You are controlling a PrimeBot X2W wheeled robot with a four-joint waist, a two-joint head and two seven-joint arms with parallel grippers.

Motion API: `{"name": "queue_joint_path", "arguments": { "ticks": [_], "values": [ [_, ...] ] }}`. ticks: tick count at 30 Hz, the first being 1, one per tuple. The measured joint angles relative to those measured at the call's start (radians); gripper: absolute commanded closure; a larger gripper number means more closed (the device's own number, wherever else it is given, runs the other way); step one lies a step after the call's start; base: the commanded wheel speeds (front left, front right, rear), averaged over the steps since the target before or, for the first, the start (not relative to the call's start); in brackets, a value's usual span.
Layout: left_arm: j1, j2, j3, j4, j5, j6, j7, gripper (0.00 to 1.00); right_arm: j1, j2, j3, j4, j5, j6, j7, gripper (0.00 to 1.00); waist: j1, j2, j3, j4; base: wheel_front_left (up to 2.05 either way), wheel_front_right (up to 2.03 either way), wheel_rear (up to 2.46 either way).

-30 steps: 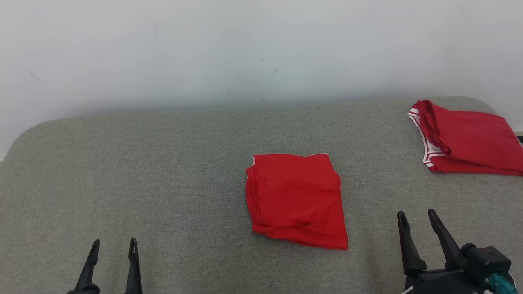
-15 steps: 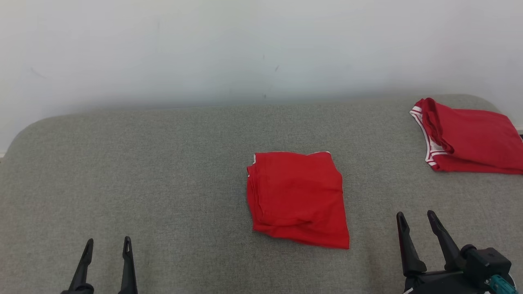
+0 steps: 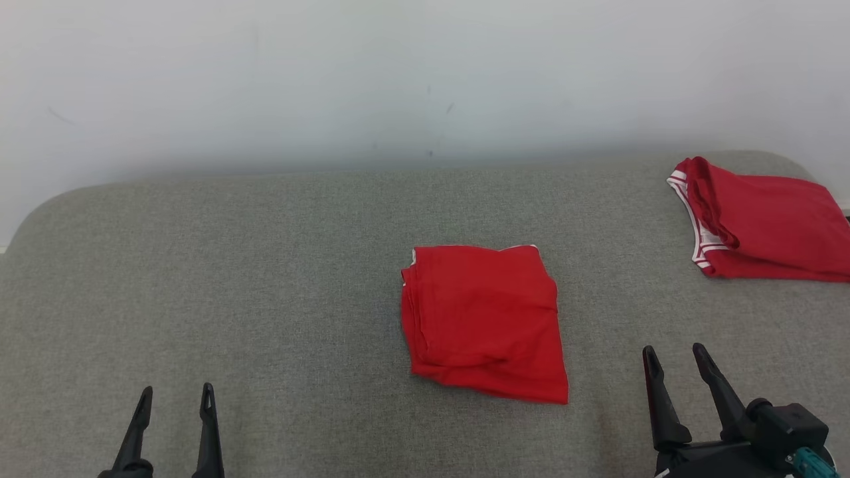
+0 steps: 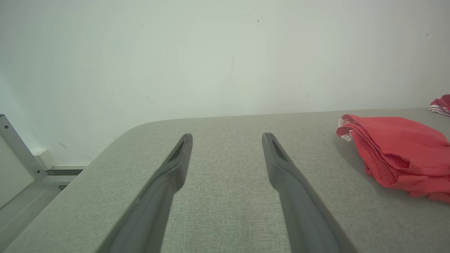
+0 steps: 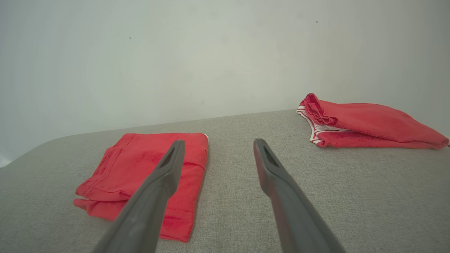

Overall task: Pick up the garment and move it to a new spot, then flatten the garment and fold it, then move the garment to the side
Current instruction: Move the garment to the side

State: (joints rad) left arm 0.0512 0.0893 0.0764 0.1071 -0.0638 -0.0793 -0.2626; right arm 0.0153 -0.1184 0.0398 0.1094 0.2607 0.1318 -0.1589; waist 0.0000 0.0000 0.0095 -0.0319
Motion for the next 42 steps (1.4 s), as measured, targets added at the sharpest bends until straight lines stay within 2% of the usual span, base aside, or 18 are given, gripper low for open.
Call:
{"name": "queue_joint_path", "arguments": {
  "ticks": [7,17,18,23,32,42],
  "values": [
    [-0.001,0.0,-0.005,0.002,-0.003,0.005,0.0,0.0,-0.021,-0.003,0.016,0.03,0.01,0.0,0.0,0.0,0.0,0.0,-0.006,0.003,0.0,0.0,0.0],
    [-0.034,-0.004,-0.037,0.015,-0.005,0.0,0.0,0.0,-0.267,-0.051,0.06,0.183,0.023,0.0,0.052,0.0,0.0,0.0001,0.007,0.038,0.0,0.0,0.0],
    [-0.049,-0.004,-0.043,0.021,-0.006,-0.002,0.0,0.0,-0.319,-0.06,0.06,0.241,0.019,0.0,0.088,0.0,0.0,0.0001,0.014,0.05,0.0,0.0,0.0],
    [-0.086,-0.007,-0.062,0.027,-0.006,-0.009,0.0,0.0,-0.437,-0.069,0.065,0.383,0.02,0.0,0.127,0.0,0.0001,0.0001,0.042,0.079,0.0,0.0,0.0],
    [-0.128,-0.016,-0.083,0.034,-0.006,-0.008,0.0,0.0,-0.556,-0.071,0.096,0.616,0.046,0.0,0.123,0.0,0.0002,0.0001,0.098,0.124,0.0,0.0,0.0],
    [-0.175,-0.022,-0.096,0.047,-0.007,-0.009,0.0,0.0,-0.64,-0.045,0.138,0.835,0.108,0.0,0.09,0.0,0.0002,0.0002,0.16,0.162,0.0,0.0,0.0]
  ]
}}
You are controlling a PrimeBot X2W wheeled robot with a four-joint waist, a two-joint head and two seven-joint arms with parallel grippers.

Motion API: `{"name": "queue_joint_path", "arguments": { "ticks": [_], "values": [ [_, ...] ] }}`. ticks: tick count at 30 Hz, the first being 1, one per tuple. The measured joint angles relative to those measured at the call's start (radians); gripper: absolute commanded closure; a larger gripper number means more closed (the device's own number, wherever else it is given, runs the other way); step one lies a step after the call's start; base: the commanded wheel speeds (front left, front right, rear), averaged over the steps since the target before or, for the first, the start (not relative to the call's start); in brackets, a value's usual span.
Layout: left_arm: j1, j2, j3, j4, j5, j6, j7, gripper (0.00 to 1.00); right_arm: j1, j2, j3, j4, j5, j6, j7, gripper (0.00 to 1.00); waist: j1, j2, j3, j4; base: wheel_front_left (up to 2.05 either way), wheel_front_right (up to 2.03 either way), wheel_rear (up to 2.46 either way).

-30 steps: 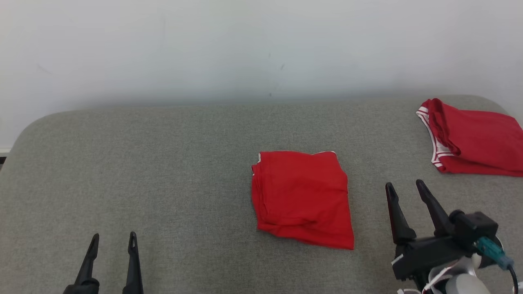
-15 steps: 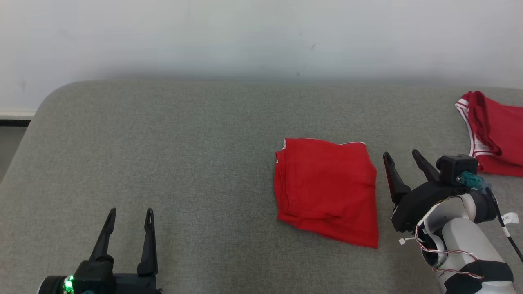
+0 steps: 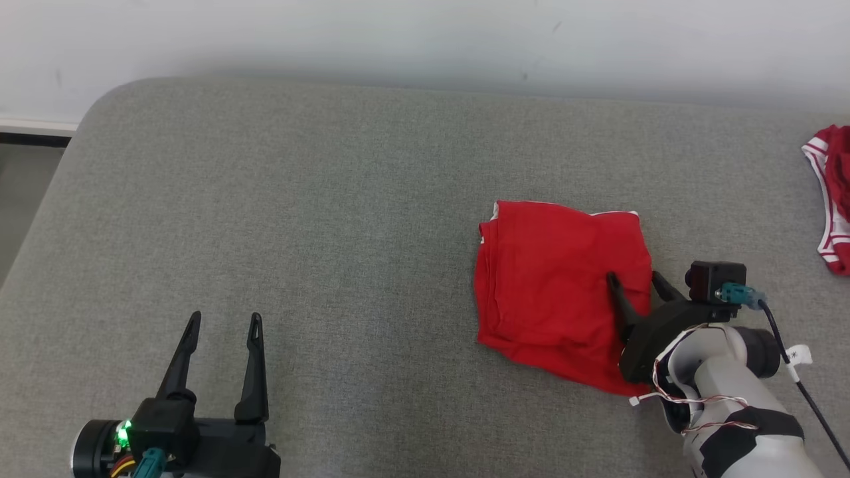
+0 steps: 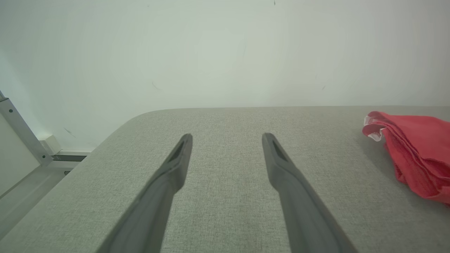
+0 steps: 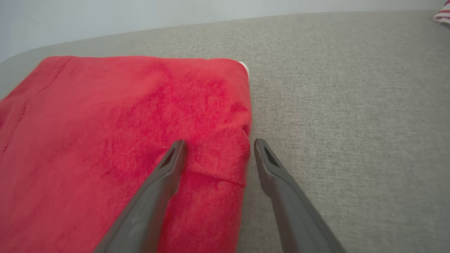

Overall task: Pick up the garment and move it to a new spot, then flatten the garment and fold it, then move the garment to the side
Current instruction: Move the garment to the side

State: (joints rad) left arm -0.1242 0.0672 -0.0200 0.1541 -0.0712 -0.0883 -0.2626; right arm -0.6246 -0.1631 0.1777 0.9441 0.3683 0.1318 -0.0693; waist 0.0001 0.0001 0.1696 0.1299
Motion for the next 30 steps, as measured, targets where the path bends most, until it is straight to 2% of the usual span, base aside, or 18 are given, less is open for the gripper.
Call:
{"name": "queue_joint_path", "arguments": {
  "ticks": [8,9,10,11,15,18,25,30],
  "values": [
    [-0.003,-0.002,0.012,-0.008,0.0,0.009,0.0,0.0,0.004,0.035,0.036,0.073,0.058,0.0,-0.048,0.0,0.0,-0.0001,0.015,-0.005,0.0,0.0,0.0],
    [-0.003,-0.003,0.014,-0.009,0.0,0.009,0.0,0.0,0.005,0.04,0.04,0.076,0.068,0.0,-0.054,0.14,0.0,-0.0001,0.015,-0.008,0.0,0.0,0.0],
    [-0.002,-0.004,0.015,-0.01,0.0,0.009,0.0,0.0,0.005,0.042,0.047,0.079,0.075,0.0,-0.055,0.62,-0.0001,-0.0001,0.016,-0.012,0.0,0.0,0.0],
    [0.0,-0.004,0.016,-0.011,-0.001,0.01,0.0,0.0,0.004,0.042,0.055,0.08,0.08,0.0,-0.055,1.0,-0.0001,-0.0001,0.017,-0.016,0.0,0.0,0.0],
    [0.0,-0.005,0.017,-0.014,-0.001,0.01,0.0,0.0,-0.013,0.035,0.089,0.08,0.095,0.0,-0.065,1.0,-0.0001,-0.0001,0.024,-0.028,0.0,0.0,0.0],
    [-0.004,-0.005,0.021,-0.024,-0.001,0.011,0.0,0.0,-0.044,0.007,0.115,0.072,0.108,0.0,-0.066,1.0,0.0,0.0,0.036,-0.038,0.0,0.0,0.0],
    [-0.029,-0.007,0.02,-0.038,-0.009,0.009,0.0,0.0,-0.133,-0.128,0.212,-0.003,0.129,0.0,-0.044,1.0,0.0,0.0,0.087,-0.058,0.0,0.0,0.0],
    [-0.055,-0.01,0.008,-0.045,-0.011,0.008,0.0,0.0,-0.196,-0.265,0.273,-0.072,0.17,0.0,-0.015,1.0,0.0,0.0,0.134,-0.079,0.0,0.0,0.0]
  ]
}}
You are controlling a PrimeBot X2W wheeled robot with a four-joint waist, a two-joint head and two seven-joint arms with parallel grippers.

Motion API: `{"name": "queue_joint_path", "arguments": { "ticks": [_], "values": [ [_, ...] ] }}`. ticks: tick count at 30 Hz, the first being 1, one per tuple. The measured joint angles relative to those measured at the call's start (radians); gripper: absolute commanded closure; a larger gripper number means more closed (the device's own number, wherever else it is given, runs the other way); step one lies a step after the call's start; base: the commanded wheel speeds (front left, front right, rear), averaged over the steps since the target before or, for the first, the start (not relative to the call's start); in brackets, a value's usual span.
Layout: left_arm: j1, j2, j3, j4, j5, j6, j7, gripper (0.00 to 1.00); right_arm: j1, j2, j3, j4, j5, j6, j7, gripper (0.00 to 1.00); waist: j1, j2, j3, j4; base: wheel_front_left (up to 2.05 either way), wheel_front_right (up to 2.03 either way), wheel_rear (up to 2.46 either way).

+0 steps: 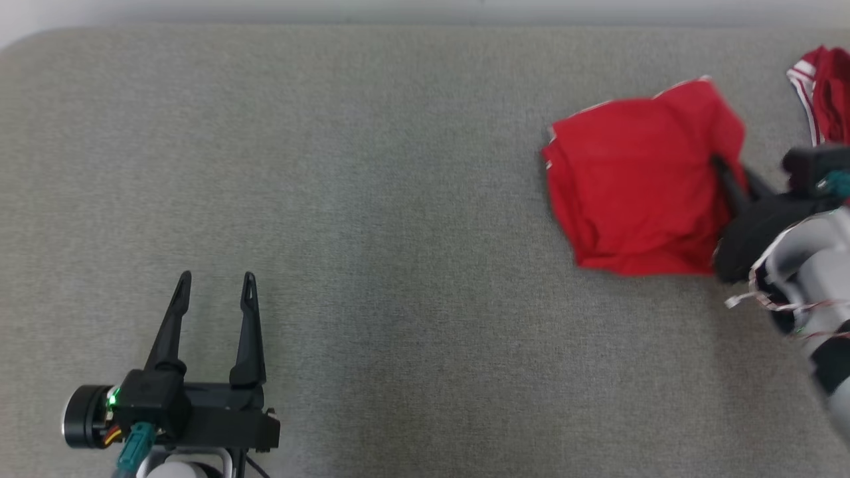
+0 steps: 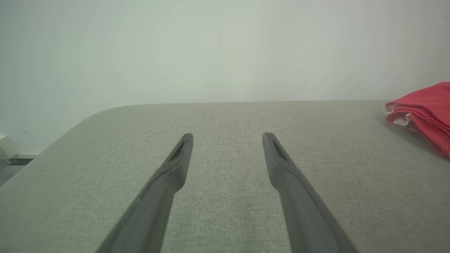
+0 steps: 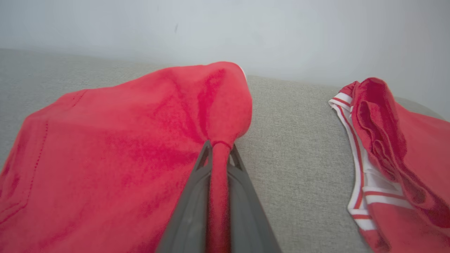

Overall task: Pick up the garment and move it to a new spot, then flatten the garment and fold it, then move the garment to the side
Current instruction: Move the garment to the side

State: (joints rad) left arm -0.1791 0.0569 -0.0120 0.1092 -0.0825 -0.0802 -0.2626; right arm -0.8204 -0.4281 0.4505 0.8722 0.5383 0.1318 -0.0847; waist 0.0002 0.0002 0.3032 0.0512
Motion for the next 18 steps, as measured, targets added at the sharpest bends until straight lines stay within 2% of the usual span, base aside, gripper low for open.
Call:
{"name": "queue_joint_path", "arguments": {
  "ticks": [9,18],
  "values": [
    [-0.085,0.019,-0.021,-0.009,0.017,-0.017,0.0,0.0,-0.124,-0.264,0.099,-0.1,0.072,0.0,0.031,1.0,-0.0001,0.0,0.108,-0.045,0.0,0.0,0.0],
    [-0.148,0.048,-0.035,-0.067,0.013,-0.027,0.0,0.0,-0.238,-0.432,0.157,-0.09,0.12,0.0,0.041,1.0,0.0,0.0001,0.22,-0.106,0.0,0.0,0.0]
  ]
}}
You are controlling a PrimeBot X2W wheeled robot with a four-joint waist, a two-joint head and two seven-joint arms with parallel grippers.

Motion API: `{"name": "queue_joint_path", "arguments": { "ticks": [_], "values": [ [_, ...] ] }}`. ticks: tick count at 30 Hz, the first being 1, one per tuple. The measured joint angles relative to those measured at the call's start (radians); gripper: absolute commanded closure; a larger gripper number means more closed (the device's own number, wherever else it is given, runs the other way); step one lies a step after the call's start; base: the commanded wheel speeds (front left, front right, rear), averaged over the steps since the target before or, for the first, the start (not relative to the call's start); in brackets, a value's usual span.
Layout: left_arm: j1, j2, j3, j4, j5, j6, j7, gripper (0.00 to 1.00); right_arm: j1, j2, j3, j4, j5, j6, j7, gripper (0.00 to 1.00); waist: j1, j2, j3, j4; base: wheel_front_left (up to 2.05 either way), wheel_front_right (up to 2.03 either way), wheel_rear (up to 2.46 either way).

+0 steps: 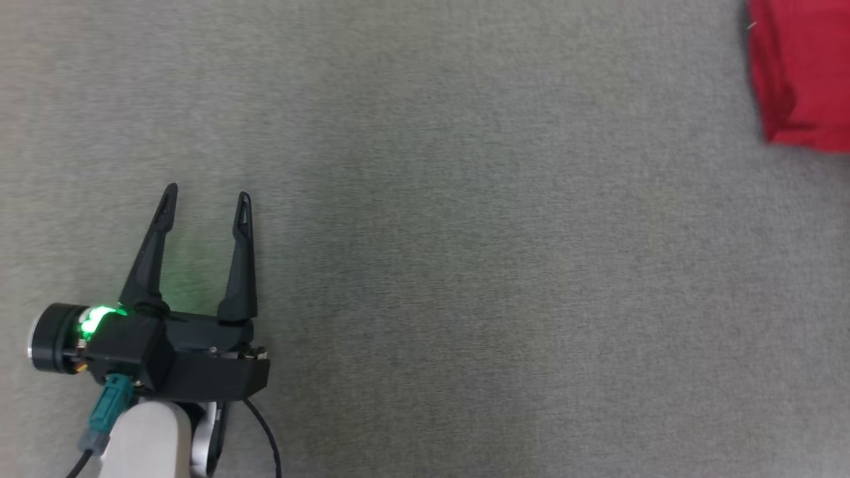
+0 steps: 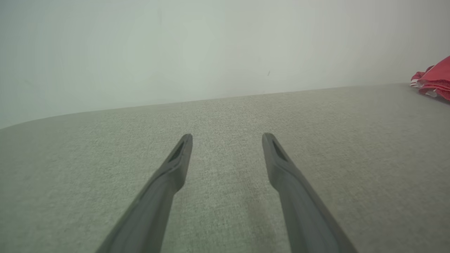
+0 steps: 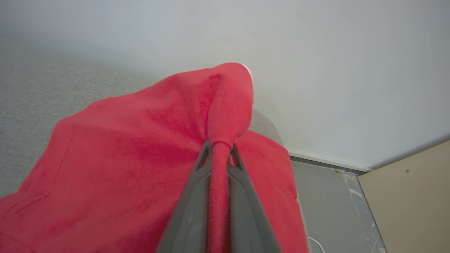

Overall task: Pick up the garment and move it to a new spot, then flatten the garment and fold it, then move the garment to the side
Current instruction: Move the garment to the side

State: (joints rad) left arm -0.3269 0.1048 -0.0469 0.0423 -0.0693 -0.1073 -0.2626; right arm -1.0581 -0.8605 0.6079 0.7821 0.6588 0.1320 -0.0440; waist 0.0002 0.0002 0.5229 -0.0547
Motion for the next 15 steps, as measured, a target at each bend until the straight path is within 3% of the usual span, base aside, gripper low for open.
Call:
{"name": "queue_joint_path", "arguments": {
  "ticks": [5,15],
  "values": [
    [0.0,0.03,-0.005,-0.081,0.017,0.001,0.003,0.0,-0.084,-0.076,0.018,0.046,0.009,0.0,-0.018,1.0,-0.0002,0.0,0.058,-0.055,0.0,0.0,0.0],
    [0.0,0.069,-0.014,-0.258,0.044,0.004,0.071,0.0,-0.217,-0.085,0.085,0.148,-0.065,0.0,-0.081,1.0,-0.0001,-0.0001,0.155,-0.112,0.0,0.0,0.0]
  ]
}}
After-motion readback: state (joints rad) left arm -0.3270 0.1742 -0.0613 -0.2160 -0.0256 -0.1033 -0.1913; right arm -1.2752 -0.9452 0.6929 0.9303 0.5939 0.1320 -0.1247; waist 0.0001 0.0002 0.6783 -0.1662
